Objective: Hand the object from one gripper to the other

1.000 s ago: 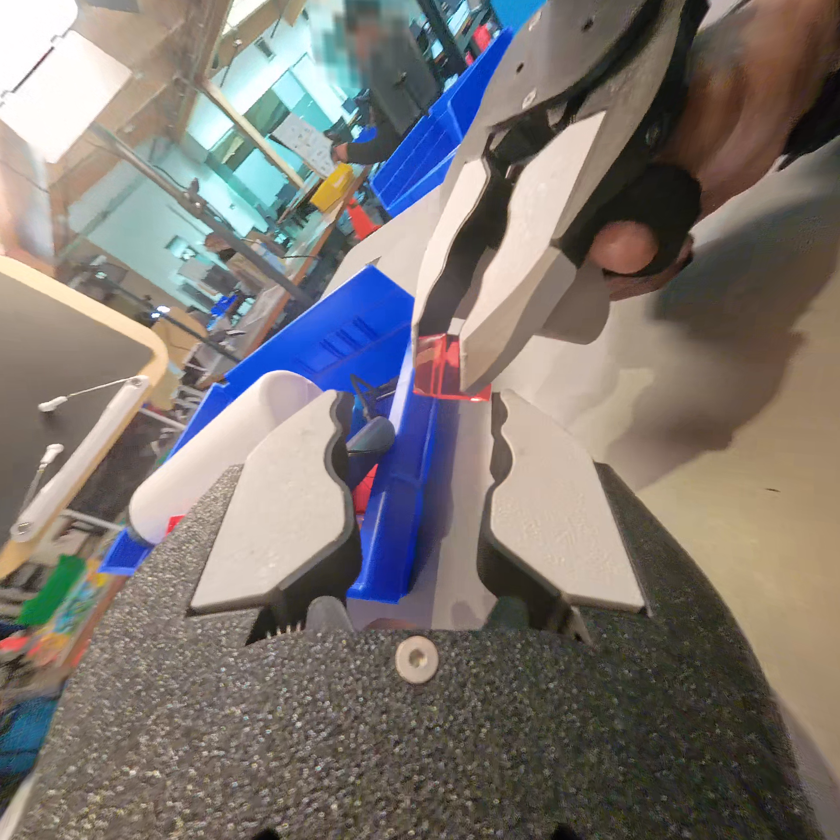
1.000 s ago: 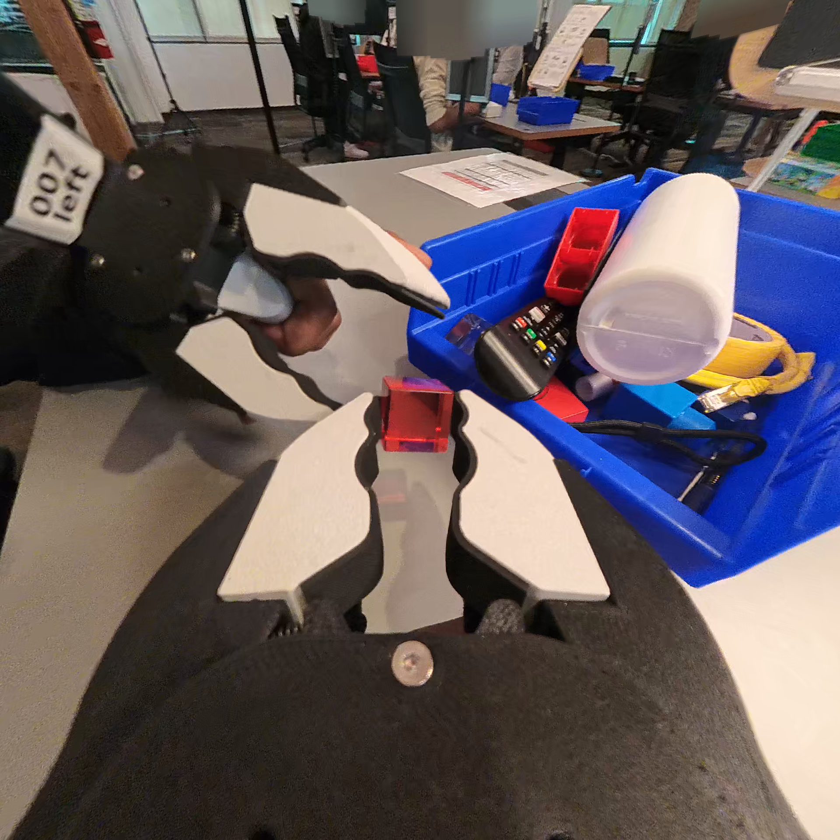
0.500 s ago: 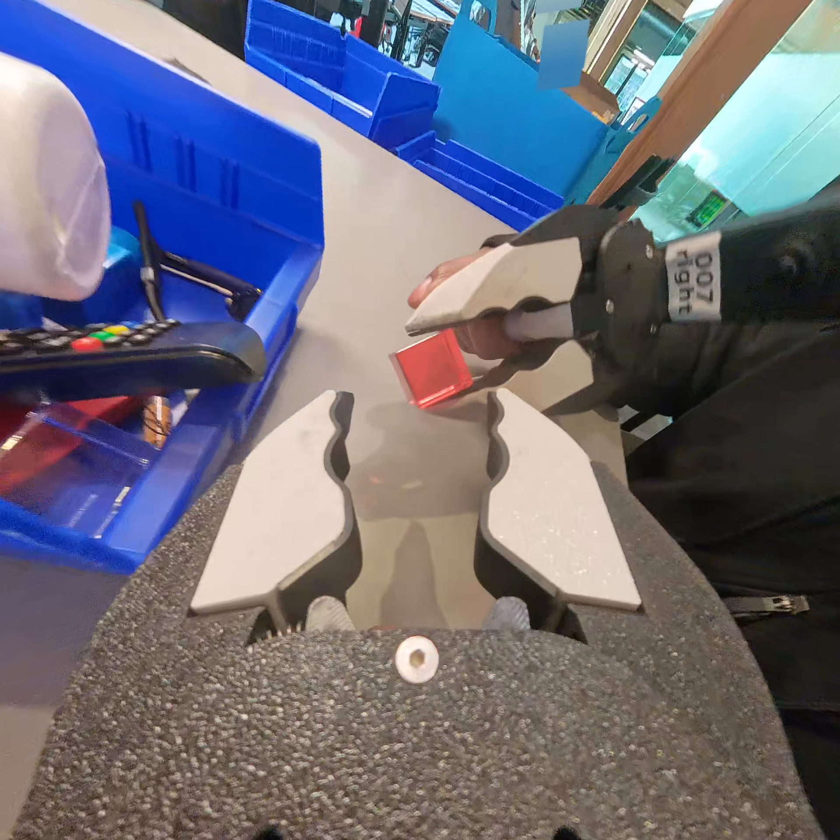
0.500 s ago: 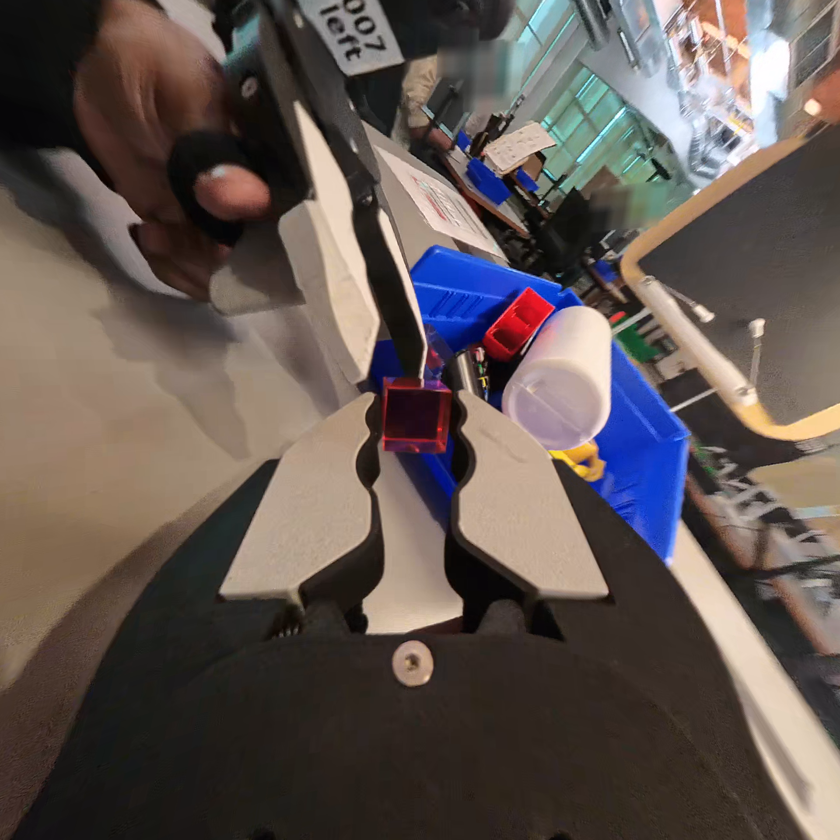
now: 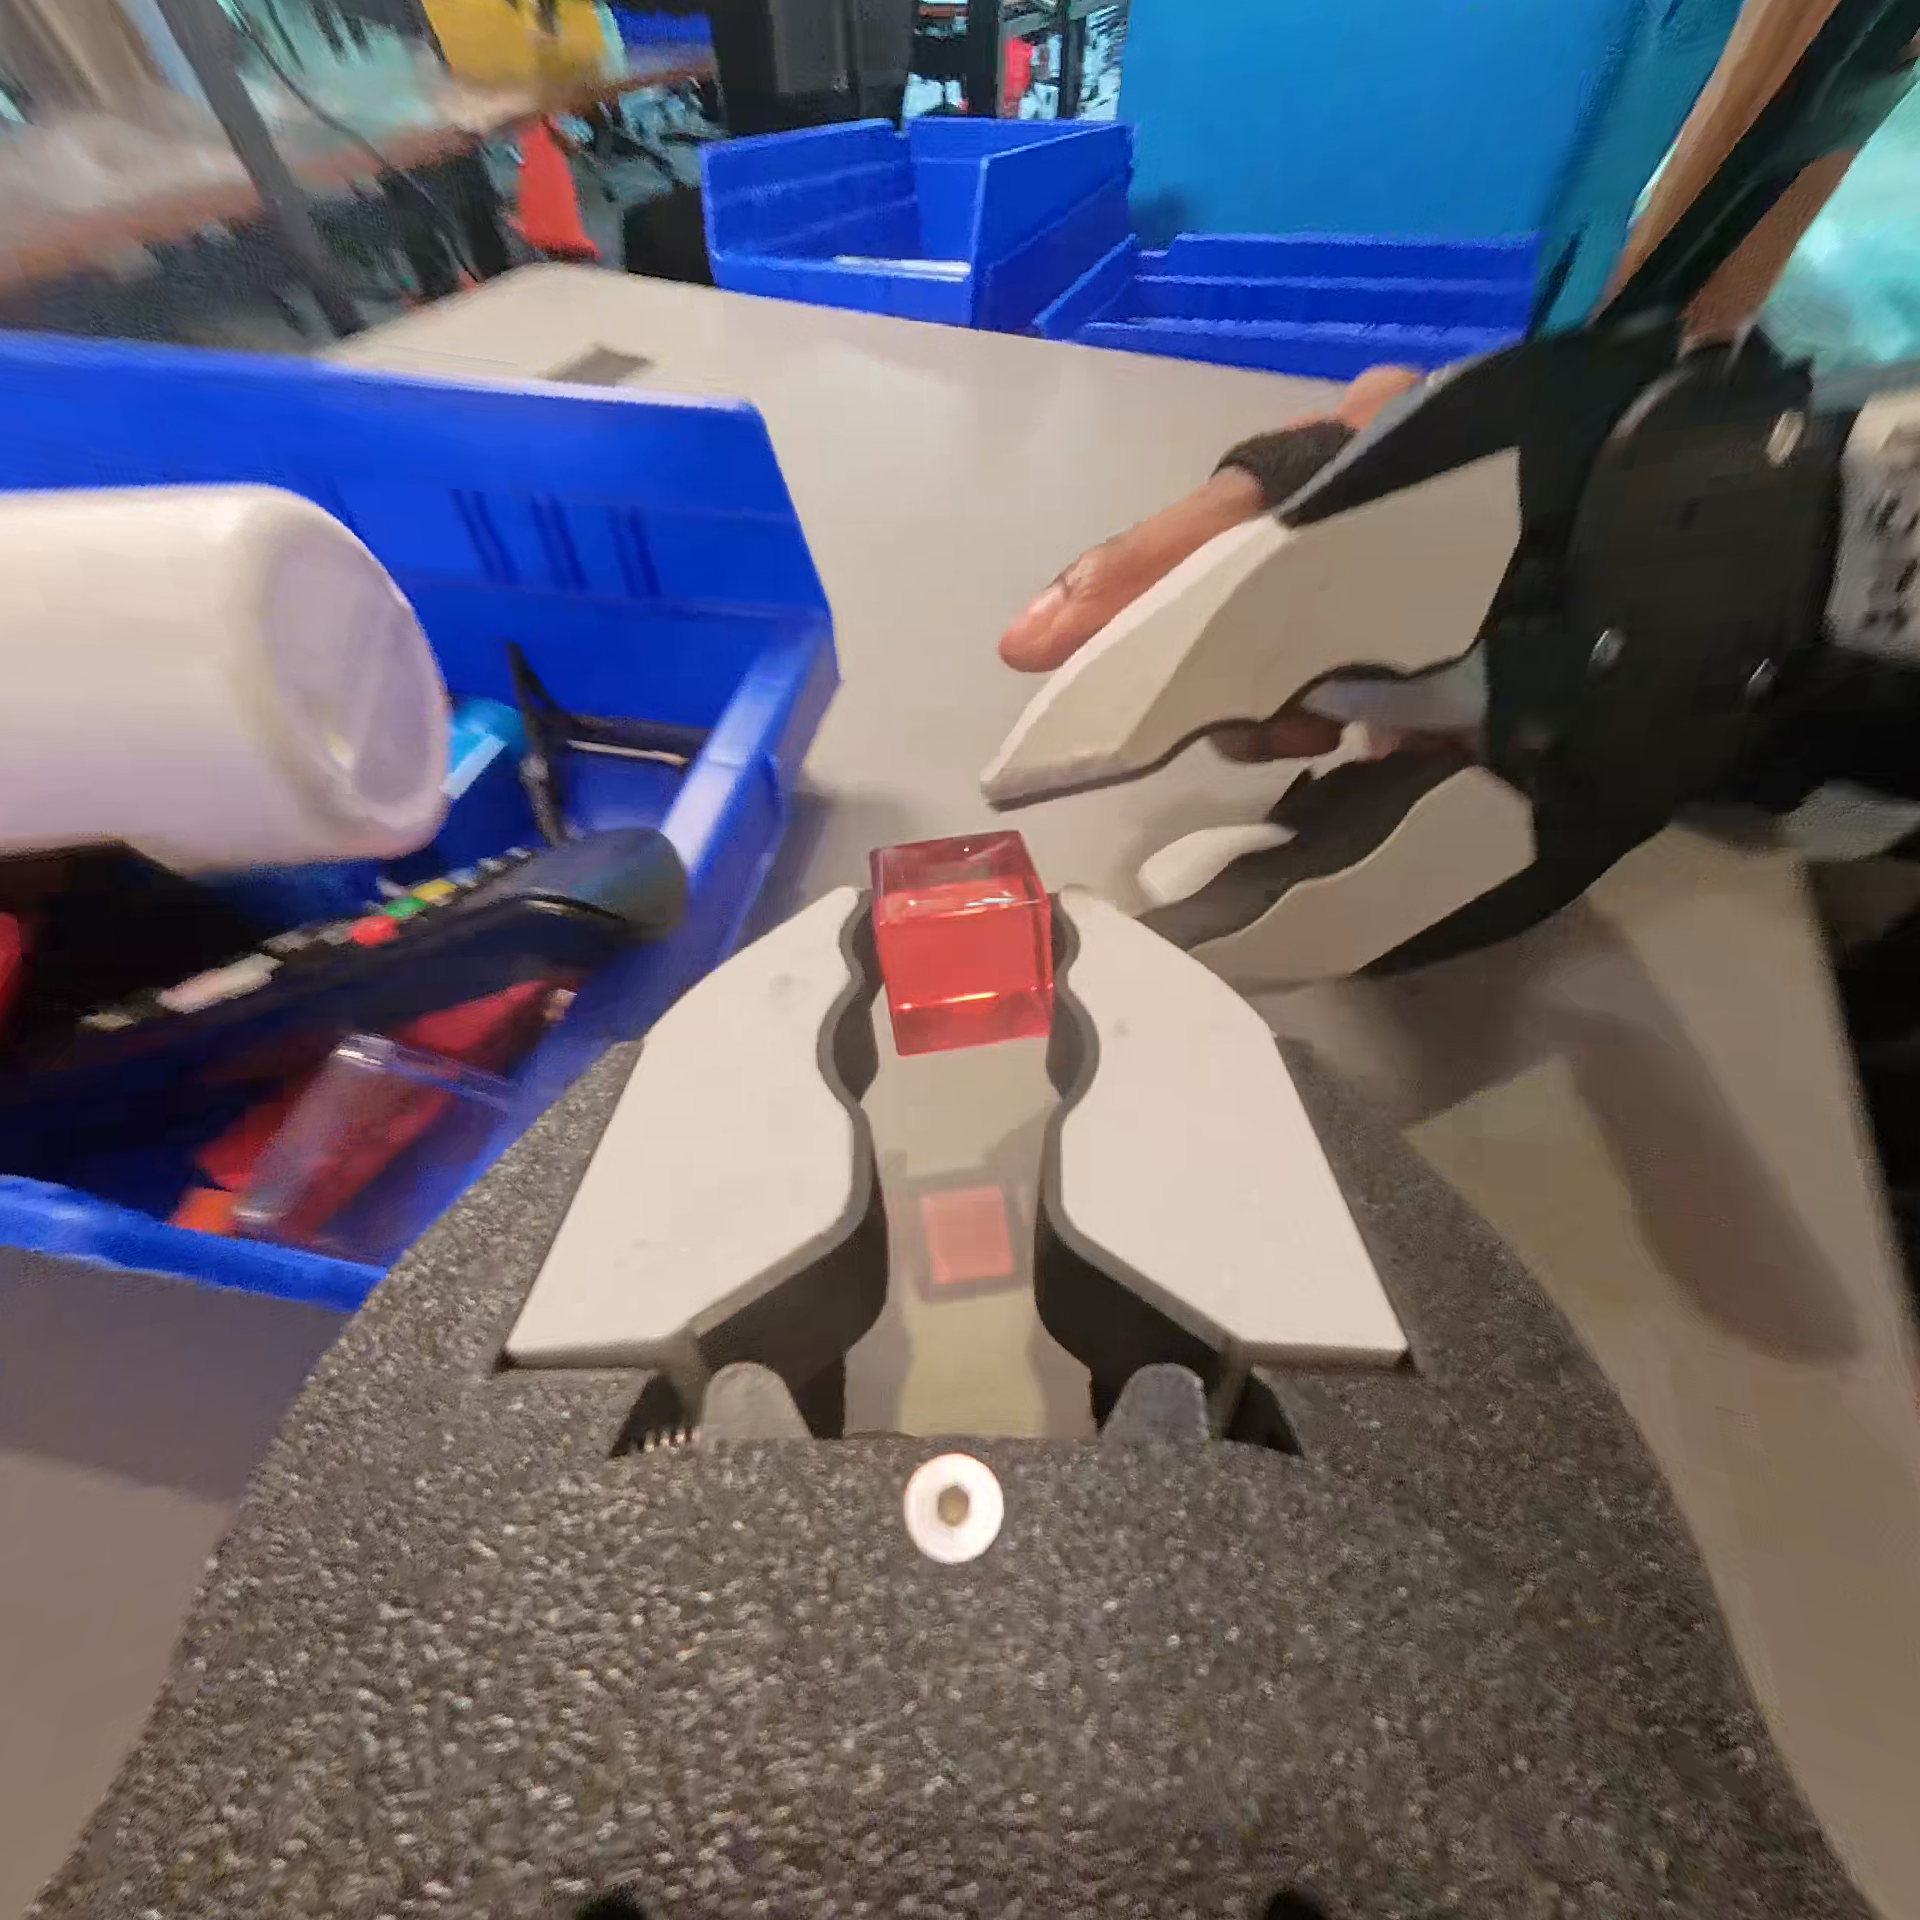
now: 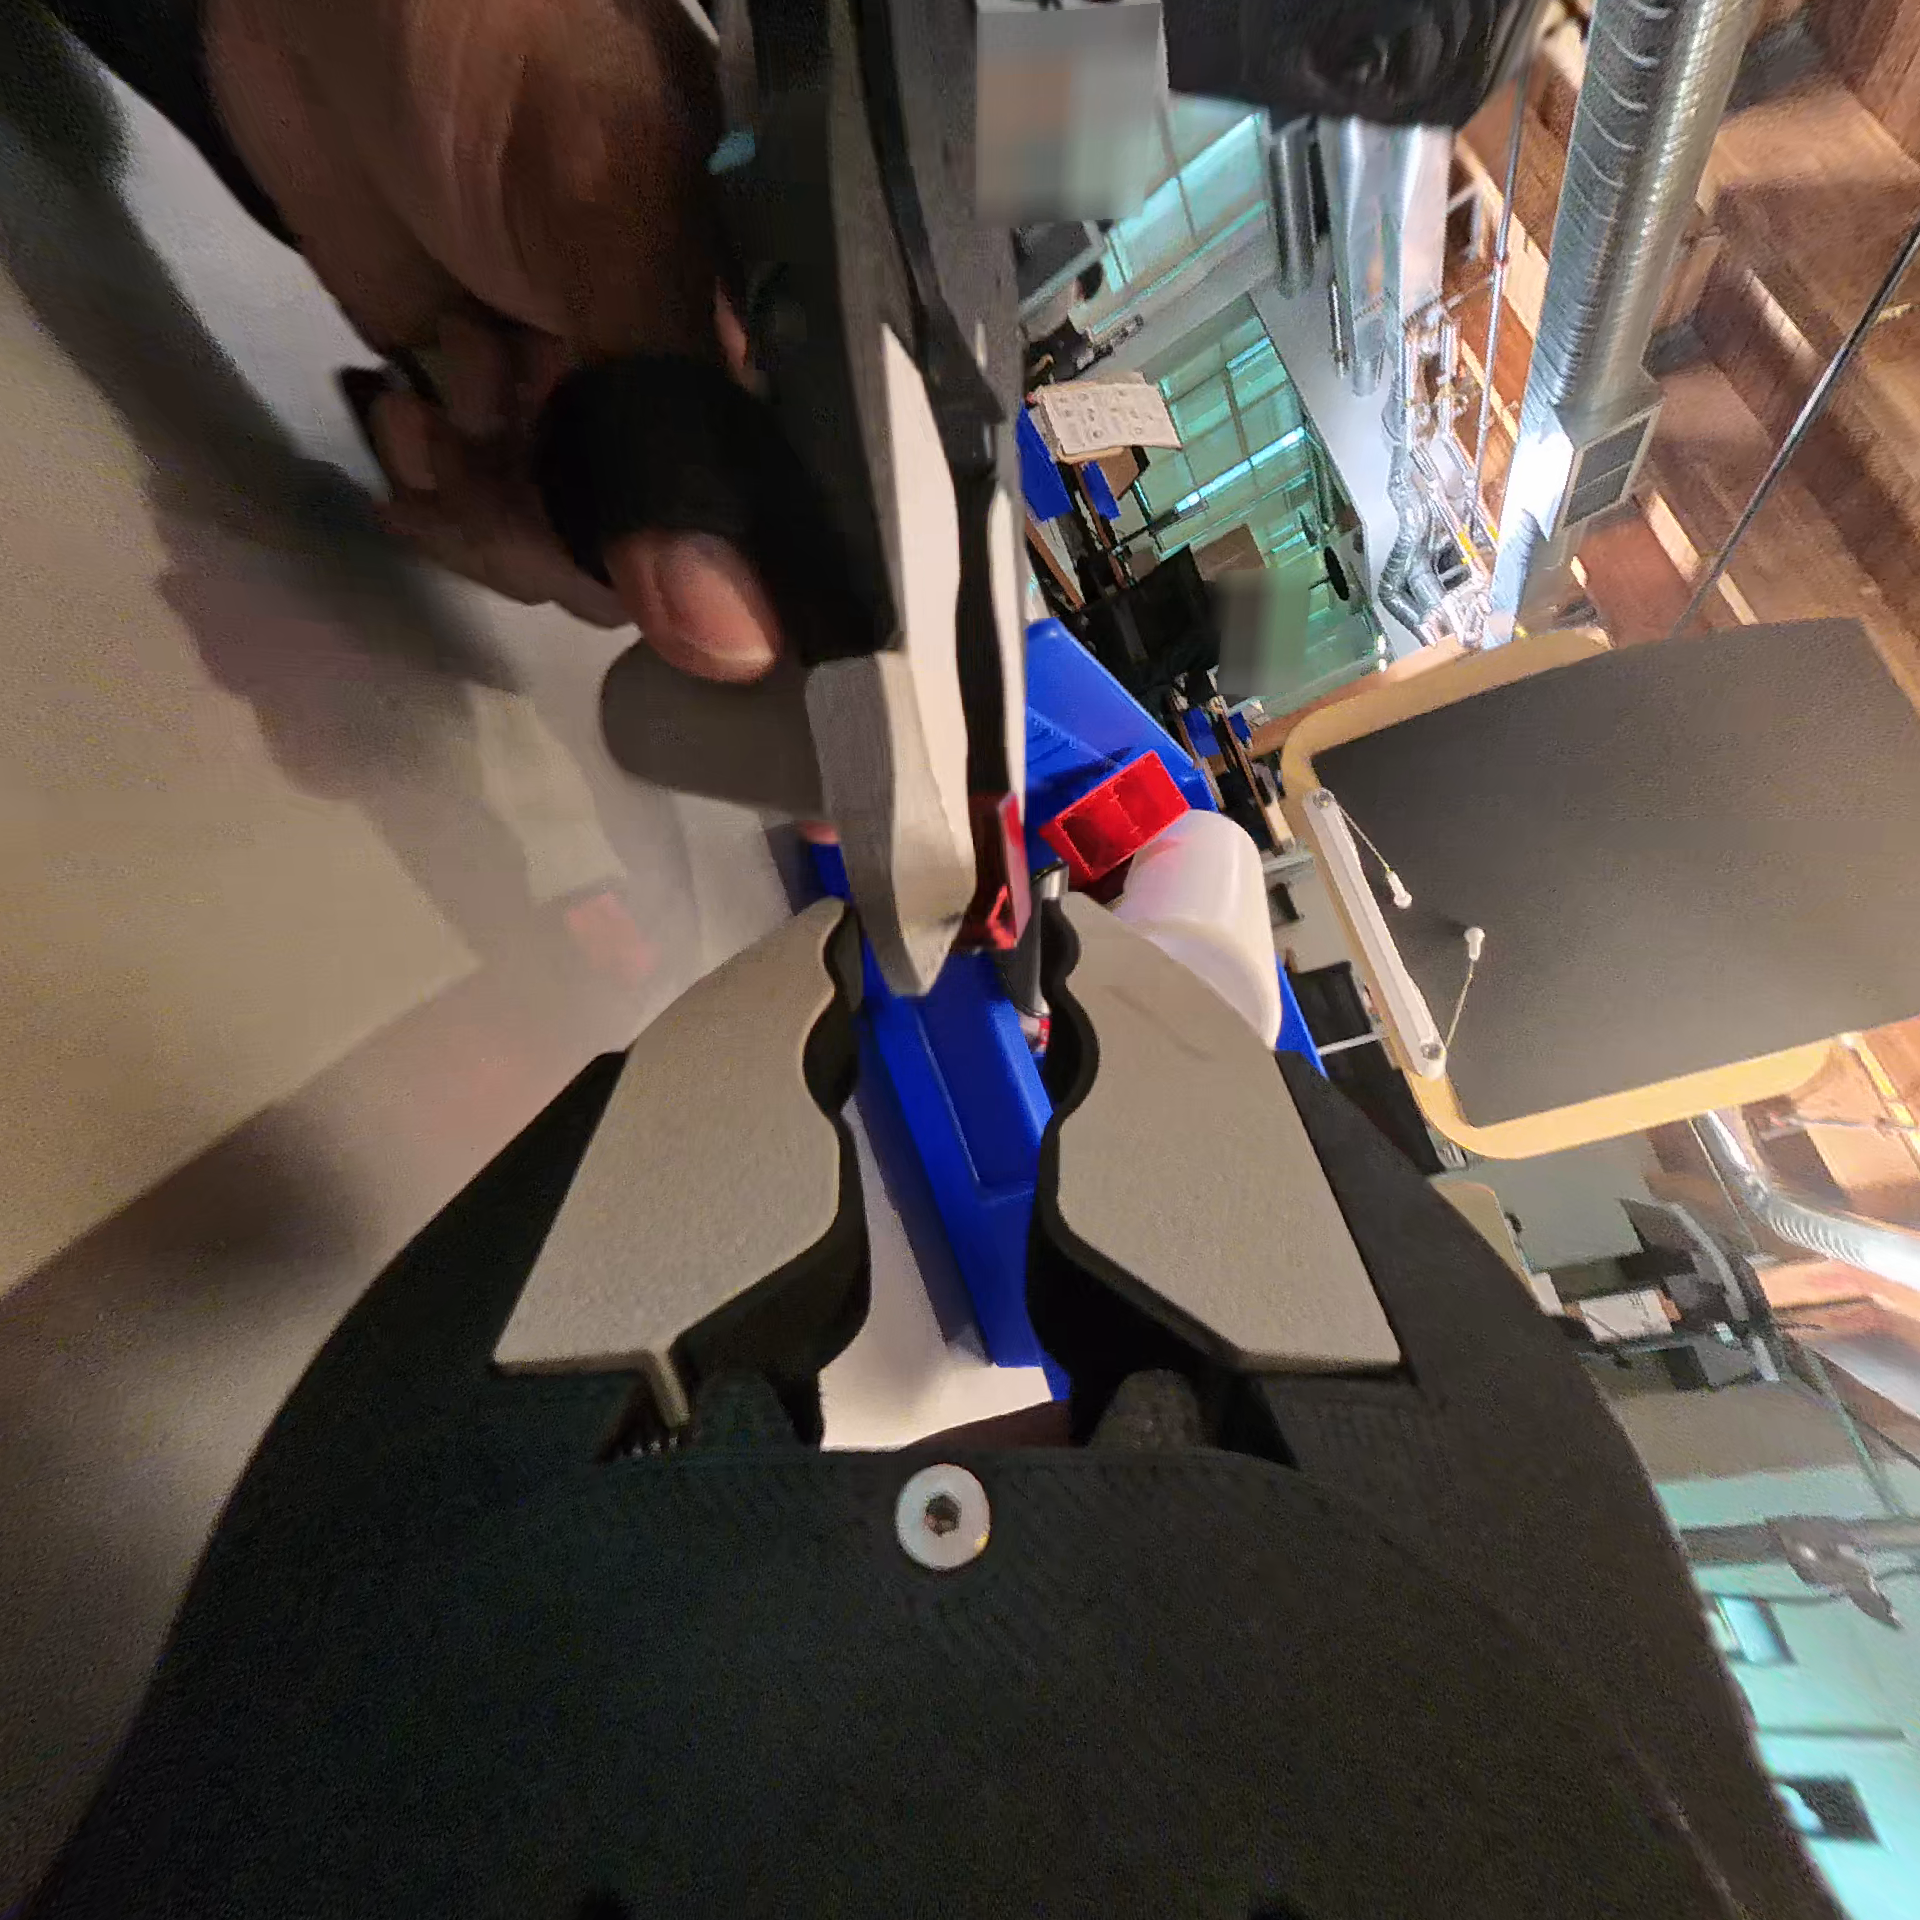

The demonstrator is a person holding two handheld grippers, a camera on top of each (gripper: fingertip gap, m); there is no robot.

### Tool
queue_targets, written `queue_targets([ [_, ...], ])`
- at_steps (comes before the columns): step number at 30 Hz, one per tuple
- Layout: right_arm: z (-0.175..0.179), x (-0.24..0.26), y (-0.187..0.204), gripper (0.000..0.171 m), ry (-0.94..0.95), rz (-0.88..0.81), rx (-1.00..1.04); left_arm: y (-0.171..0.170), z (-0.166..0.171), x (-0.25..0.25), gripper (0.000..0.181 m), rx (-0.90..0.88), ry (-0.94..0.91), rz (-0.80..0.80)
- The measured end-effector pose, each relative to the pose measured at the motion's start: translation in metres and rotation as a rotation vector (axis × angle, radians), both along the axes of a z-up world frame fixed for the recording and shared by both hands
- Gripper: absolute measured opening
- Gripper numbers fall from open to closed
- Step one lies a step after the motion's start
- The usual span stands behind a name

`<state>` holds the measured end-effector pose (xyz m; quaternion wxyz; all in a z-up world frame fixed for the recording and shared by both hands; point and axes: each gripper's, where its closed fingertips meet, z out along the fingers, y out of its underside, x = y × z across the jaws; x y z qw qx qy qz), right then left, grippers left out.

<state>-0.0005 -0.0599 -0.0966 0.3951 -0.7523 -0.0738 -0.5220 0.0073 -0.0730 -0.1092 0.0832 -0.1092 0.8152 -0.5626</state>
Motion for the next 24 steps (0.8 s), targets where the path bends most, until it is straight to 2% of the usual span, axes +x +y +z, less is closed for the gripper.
queue_targets([
  [5, 0.007, -0.009, -0.012, 0.032, -0.124, 0.083, -0.050, 0.013, 0.018, 0.015, 0.029, 0.110, -0.530, 0.048],
  [10, 0.011, -0.015, -0.010, 0.036, -0.173, 0.105, -0.067, 0.010, 0.027, 0.006, 0.029, 0.190, -0.937, 0.036],
  [14, 0.012, -0.006, -0.008, 0.044, 0.112, 0.067, 0.131, 0.007, 0.027, 0.006, 0.029, 0.270, -1.133, 0.098],
  [18, 0.017, -0.004, 0.000, 0.053, 0.461, 0.086, 0.386, 0.005, 0.022, 0.008, 0.029, 0.327, -1.179, 0.144],
  [22, 0.015, -0.001, 0.008, 0.050, 0.699, 0.061, 0.529, 0.004, 0.022, 0.008, 0.029, 0.362, -1.219, 0.170],
  [24, 0.008, 0.001, 0.011, 0.039, 0.741, 0.033, 0.524, 0.002, 0.021, 0.006, 0.029, 0.364, -1.227, 0.163],
])
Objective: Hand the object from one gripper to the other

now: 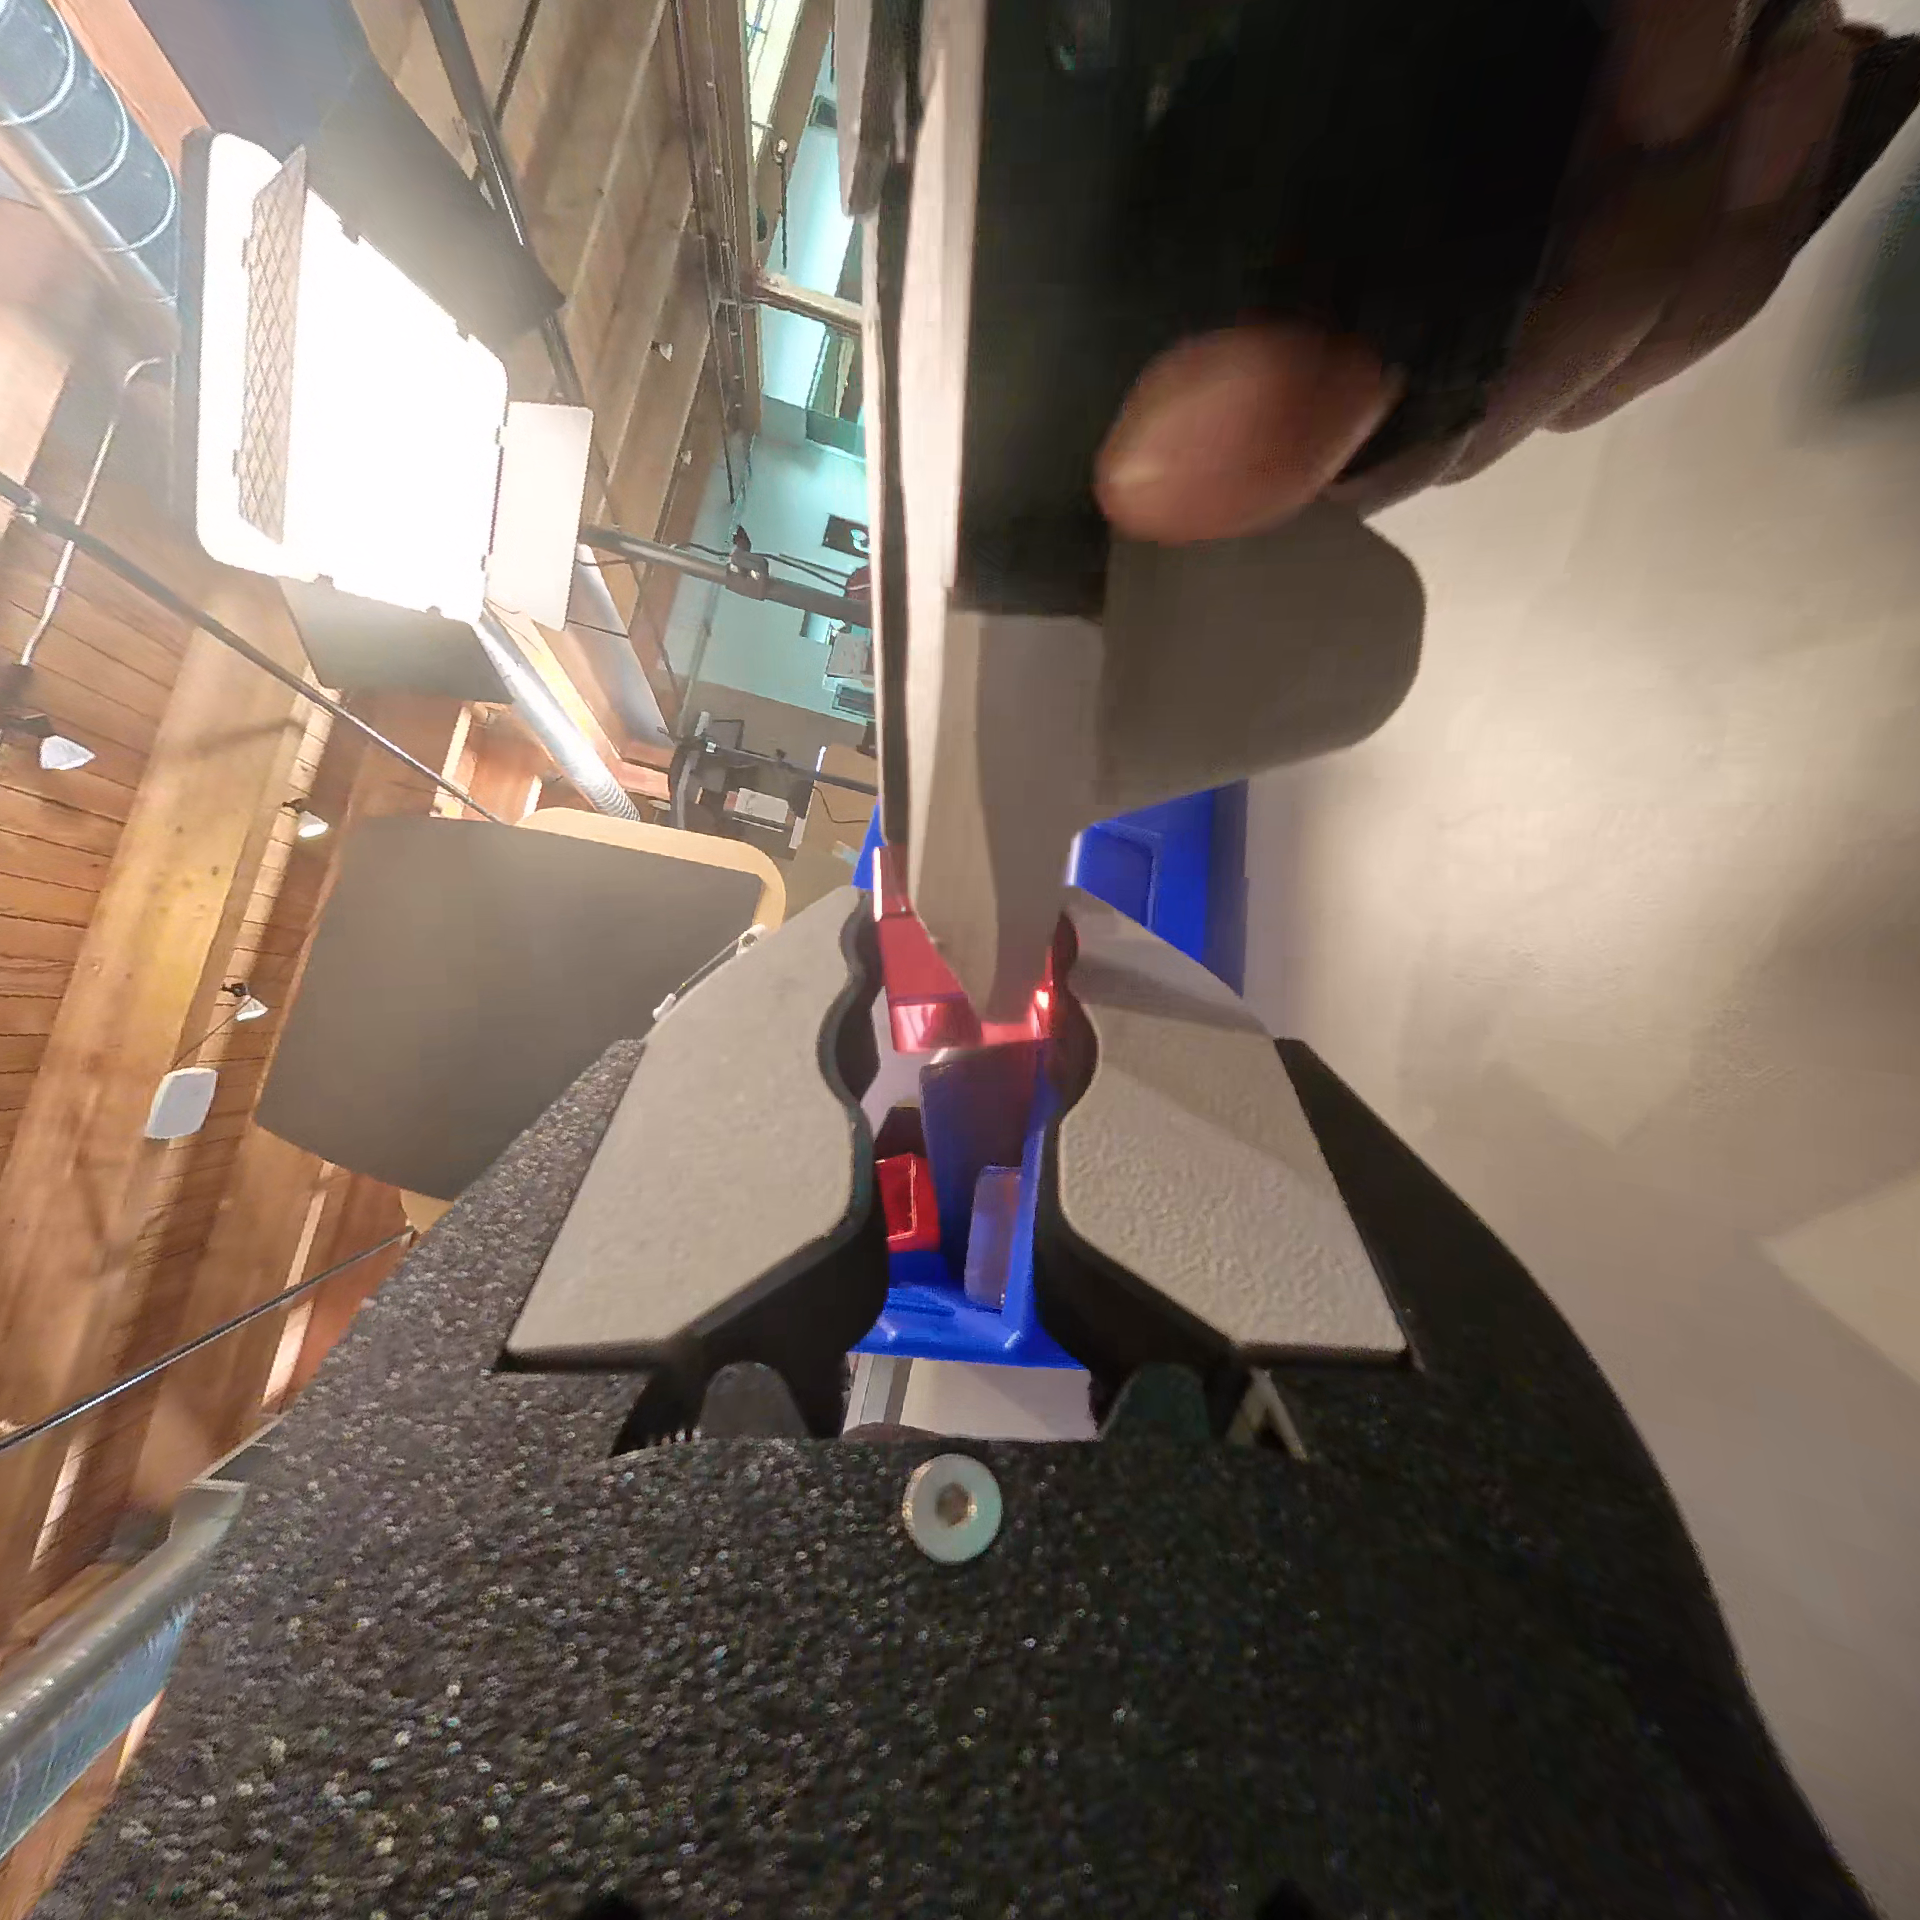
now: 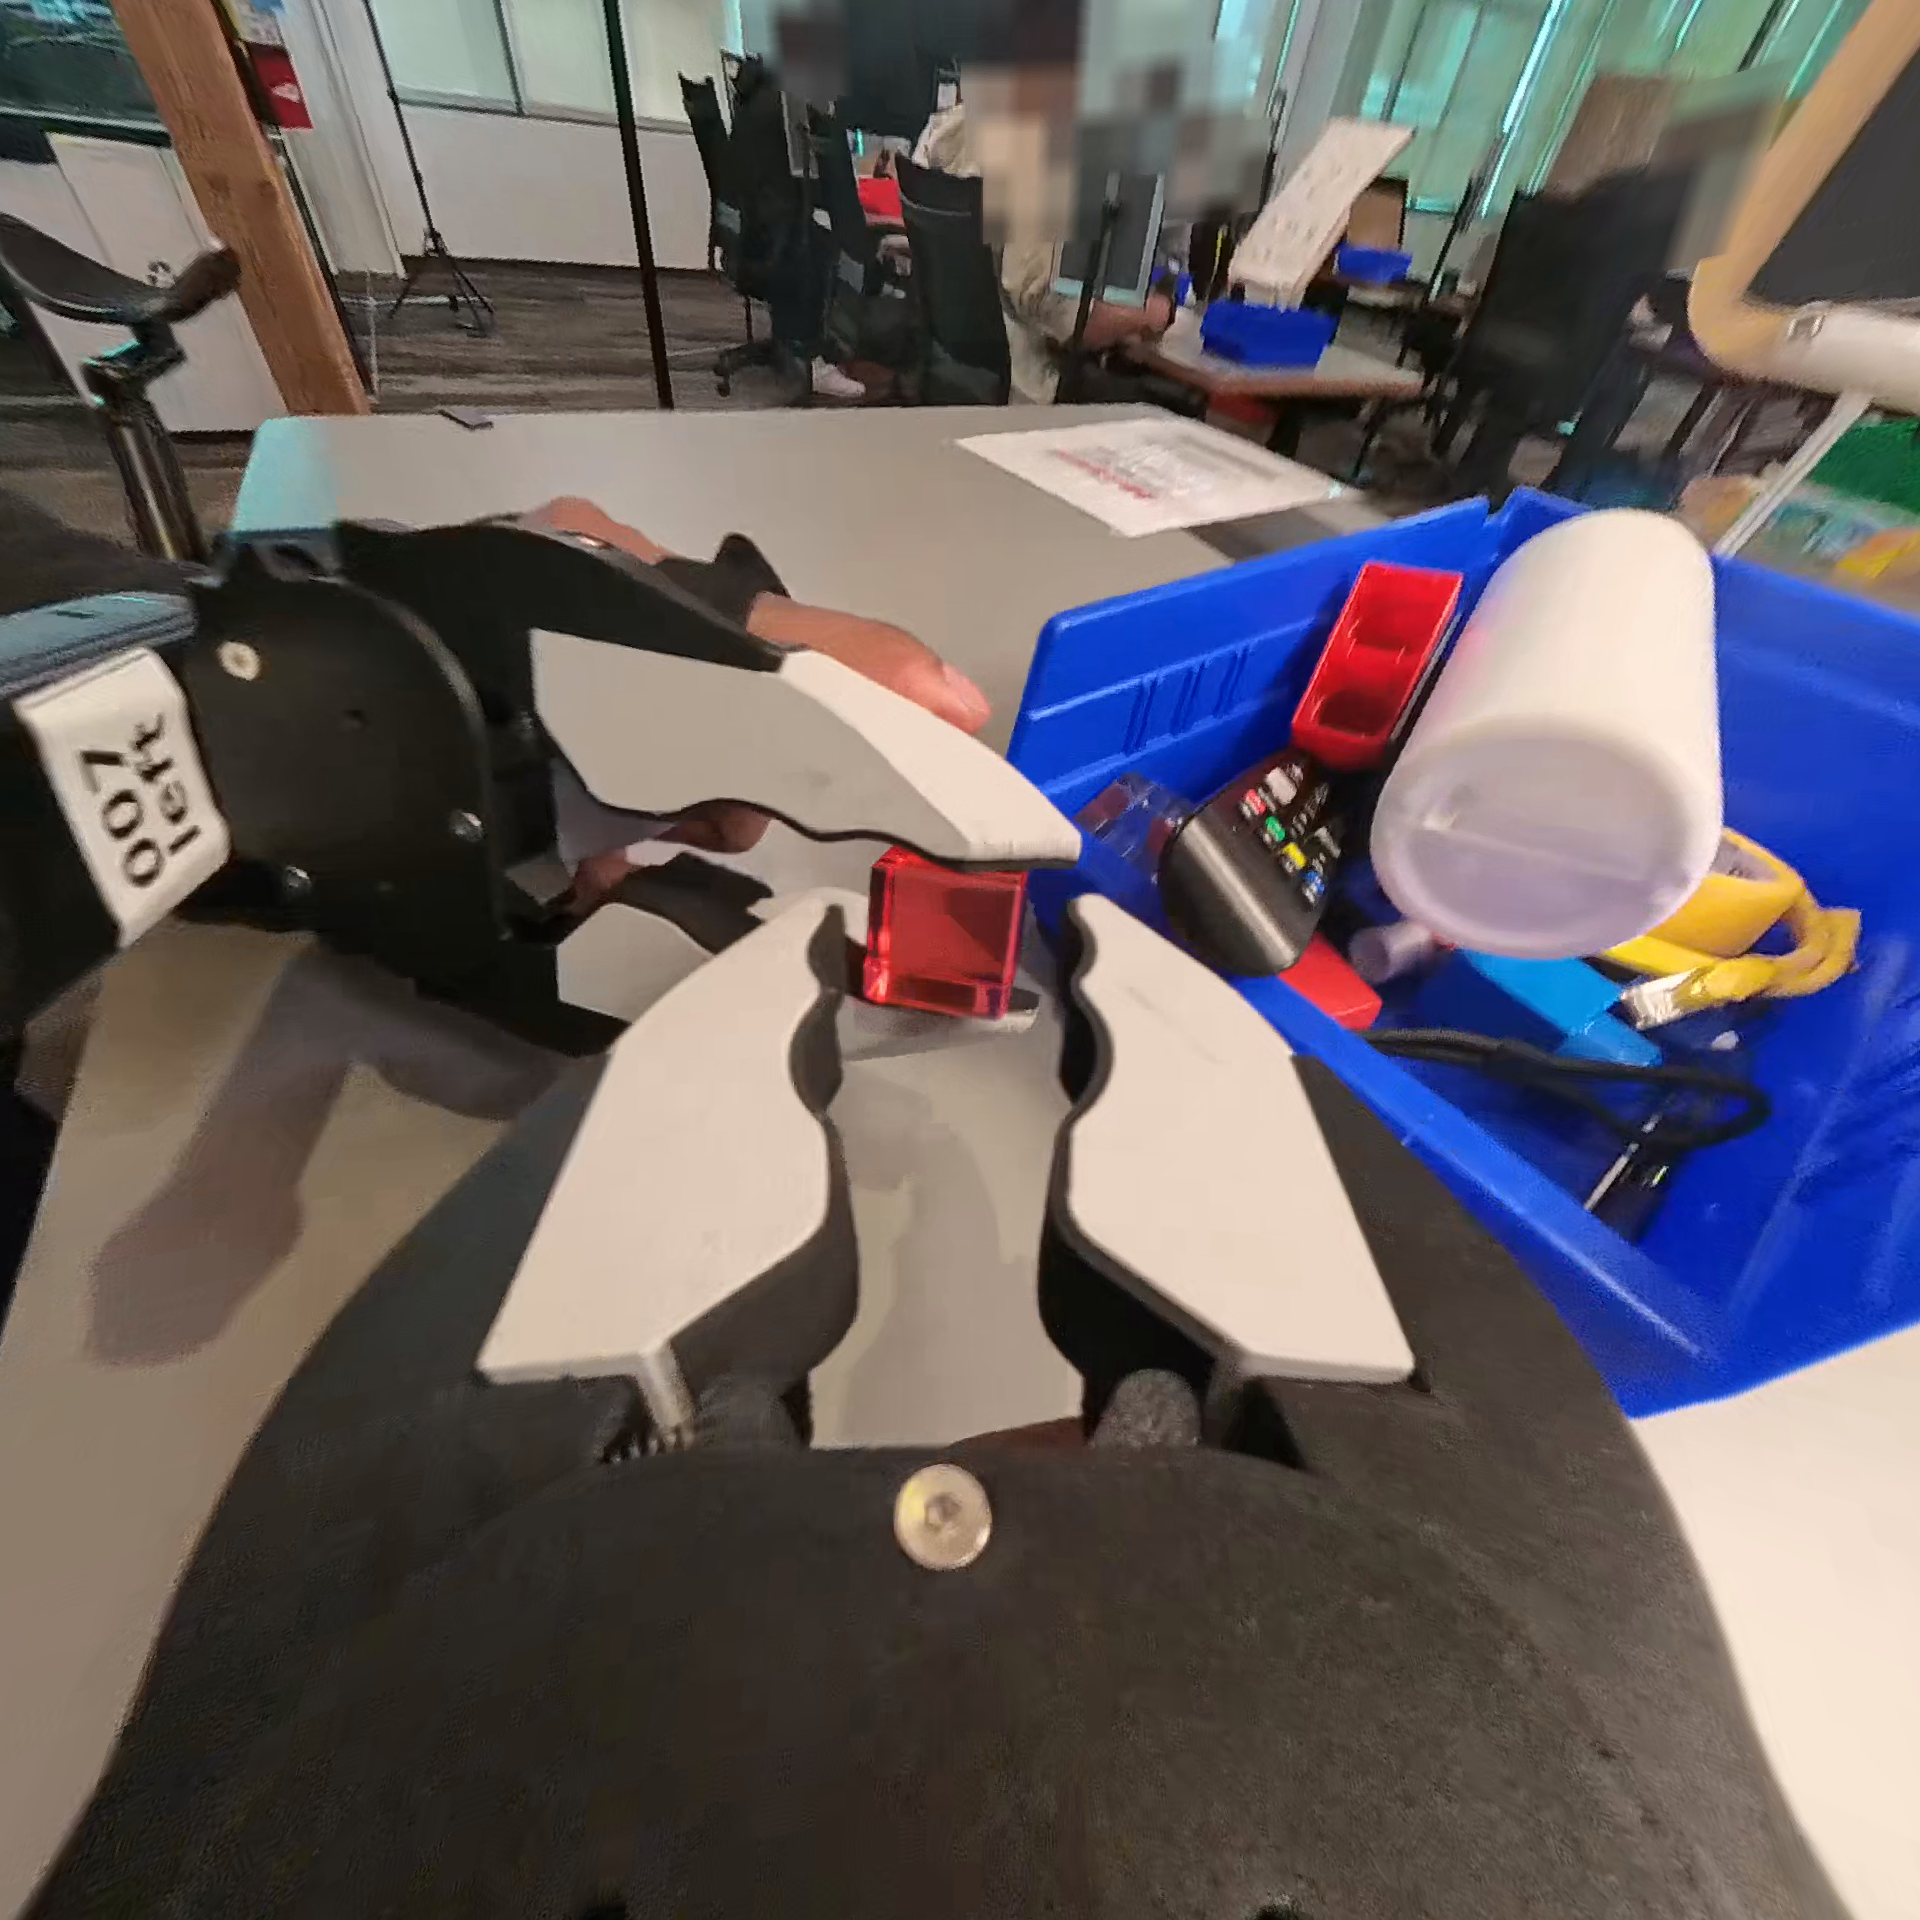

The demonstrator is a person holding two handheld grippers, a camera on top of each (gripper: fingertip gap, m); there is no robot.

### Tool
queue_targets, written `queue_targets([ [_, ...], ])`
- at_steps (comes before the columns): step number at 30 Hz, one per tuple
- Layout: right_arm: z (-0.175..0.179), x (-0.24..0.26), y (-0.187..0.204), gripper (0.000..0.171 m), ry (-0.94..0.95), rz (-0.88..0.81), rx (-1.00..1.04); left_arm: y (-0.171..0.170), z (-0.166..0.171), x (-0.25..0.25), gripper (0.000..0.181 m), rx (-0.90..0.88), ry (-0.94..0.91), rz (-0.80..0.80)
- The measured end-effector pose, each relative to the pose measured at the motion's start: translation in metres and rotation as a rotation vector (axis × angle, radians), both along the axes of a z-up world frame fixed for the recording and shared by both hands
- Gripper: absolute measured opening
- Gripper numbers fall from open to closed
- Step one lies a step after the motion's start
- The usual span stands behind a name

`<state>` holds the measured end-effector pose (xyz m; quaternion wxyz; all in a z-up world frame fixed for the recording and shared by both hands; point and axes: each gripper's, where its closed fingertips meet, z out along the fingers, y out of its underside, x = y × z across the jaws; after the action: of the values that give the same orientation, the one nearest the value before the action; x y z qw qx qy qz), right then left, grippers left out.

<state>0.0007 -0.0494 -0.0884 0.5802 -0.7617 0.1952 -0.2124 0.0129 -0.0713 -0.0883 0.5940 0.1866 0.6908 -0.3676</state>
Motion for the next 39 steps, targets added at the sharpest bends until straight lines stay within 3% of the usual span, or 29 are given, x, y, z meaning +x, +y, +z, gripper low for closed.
queue_targets([
  [2, -0.004, 0.001, 0.000, 0.028, -0.026, -0.009, -0.039, -0.001, -0.003, 0.002, 0.029, -0.004, 0.027, 0.000],
  [5, -0.007, 0.005, -0.005, 0.027, -0.113, -0.038, -0.114, -0.001, -0.011, 0.005, 0.036, -0.036, 0.206, -0.025],
  [10, -0.011, 0.020, -0.022, 0.027, -0.308, -0.135, -0.300, 0.015, -0.042, 0.015, 0.043, -0.054, 0.799, 0.015],
  [14, -0.013, 0.024, -0.026, 0.027, -0.366, -0.160, -0.363, 0.016, -0.029, 0.000, 0.044, -0.231, 1.267, -0.101],
  [16, -0.015, 0.023, -0.024, 0.027, -0.380, -0.155, -0.383, 0.014, -0.019, -0.005, 0.046, -0.314, 1.409, -0.160],
  [21, -0.020, 0.014, -0.013, 0.027, -0.423, -0.095, -0.420, 0.005, -0.023, -0.009, 0.052, -0.375, 1.525, -0.151],
  [23, -0.023, 0.008, -0.008, 0.027, -0.465, -0.057, -0.453, 0.001, -0.028, -0.014, 0.046, -0.377, 1.573, -0.145],
  [25, -0.025, 0.003, -0.003, 0.027, -0.522, -0.016, -0.487, -0.002, -0.034, -0.022, 0.030, -0.361, 1.624, -0.150],
  [28, -0.025, 0.001, -0.002, 0.027, -0.592, -0.001, -0.516, -0.003, -0.034, -0.021, 0.029, -0.408, 1.668, -0.160],
  [36, 0.018, 0.018, -0.014, 0.038, -0.428, -0.218, -0.134, 0.000, 0.025, 0.003, 0.029, -1.041, 1.839, -0.468],
  [39, 0.023, 0.018, -0.010, 0.041, -0.446, -0.253, -0.093, 0.004, 0.037, 0.007, 0.028, -1.257, 1.881, -0.571],
])
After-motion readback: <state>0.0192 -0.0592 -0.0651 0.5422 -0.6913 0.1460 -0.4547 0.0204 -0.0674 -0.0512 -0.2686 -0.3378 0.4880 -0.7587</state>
